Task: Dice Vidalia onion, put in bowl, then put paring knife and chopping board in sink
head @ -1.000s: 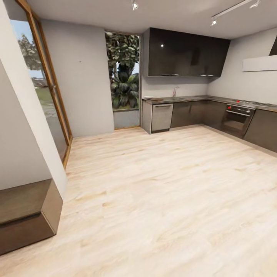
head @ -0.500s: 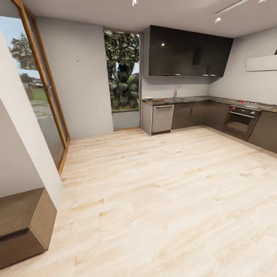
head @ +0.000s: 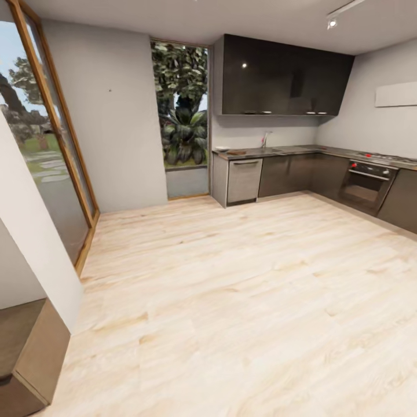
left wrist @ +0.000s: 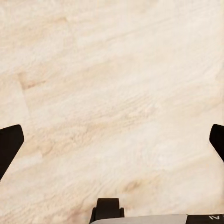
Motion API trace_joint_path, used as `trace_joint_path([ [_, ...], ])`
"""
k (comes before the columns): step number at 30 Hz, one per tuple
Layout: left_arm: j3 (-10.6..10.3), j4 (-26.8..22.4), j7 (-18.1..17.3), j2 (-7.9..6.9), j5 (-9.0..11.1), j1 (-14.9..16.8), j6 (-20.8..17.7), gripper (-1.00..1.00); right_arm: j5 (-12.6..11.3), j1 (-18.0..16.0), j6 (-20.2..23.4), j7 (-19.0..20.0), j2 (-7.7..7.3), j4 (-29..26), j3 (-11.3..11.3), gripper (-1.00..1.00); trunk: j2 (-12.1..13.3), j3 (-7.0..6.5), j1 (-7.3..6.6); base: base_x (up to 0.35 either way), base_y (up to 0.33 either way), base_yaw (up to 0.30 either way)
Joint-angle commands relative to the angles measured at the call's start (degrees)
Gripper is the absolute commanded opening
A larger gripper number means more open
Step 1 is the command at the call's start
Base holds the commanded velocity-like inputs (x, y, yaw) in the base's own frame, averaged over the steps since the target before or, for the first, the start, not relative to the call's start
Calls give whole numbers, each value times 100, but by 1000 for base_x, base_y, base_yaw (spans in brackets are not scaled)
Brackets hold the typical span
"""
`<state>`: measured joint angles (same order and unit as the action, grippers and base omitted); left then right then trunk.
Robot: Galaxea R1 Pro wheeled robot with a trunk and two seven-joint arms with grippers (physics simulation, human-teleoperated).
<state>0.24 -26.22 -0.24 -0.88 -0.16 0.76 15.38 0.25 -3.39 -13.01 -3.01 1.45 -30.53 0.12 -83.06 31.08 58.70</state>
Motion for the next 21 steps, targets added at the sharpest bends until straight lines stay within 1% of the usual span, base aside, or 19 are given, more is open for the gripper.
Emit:
trace_joint_path([
  [1,2,3,-3,0,0,3,18,100,4,-3,-17,-19,2,4,3,100,-2,5,3,324,-105,0],
  [7,3,3,-3,-5,3,3,19,100,13,-3,-50,13,0,-74,-2,100,-2,5,3,324,-106,0],
  [8,3,3,-3,-6,3,3,19,100,15,-3,-98,16,0,-94,-2,100,-2,5,3,324,-106,0],
  [9,3,3,-3,-8,5,3,18,100,12,-4,-307,19,3,-128,-3,100,-2,5,3,324,-106,0],
  [10,2,3,-3,-9,4,3,20,100,11,-4,-398,19,4,-131,-3,100,-2,5,3,324,-106,0],
  [14,8,3,-3,-16,6,3,19,100,13,-1,-599,20,0,-111,-5,100,-2,5,3,324,-106,0],
  [17,10,-5,-3,-19,7,3,24,100,17,0,-636,20,-8,-83,-15,100,-2,5,3,324,-110,0],
  [21,14,-25,4,-105,25,3,26,100,18,-1,-648,20,-12,-63,-15,100,-2,5,3,324,-122,0],
])
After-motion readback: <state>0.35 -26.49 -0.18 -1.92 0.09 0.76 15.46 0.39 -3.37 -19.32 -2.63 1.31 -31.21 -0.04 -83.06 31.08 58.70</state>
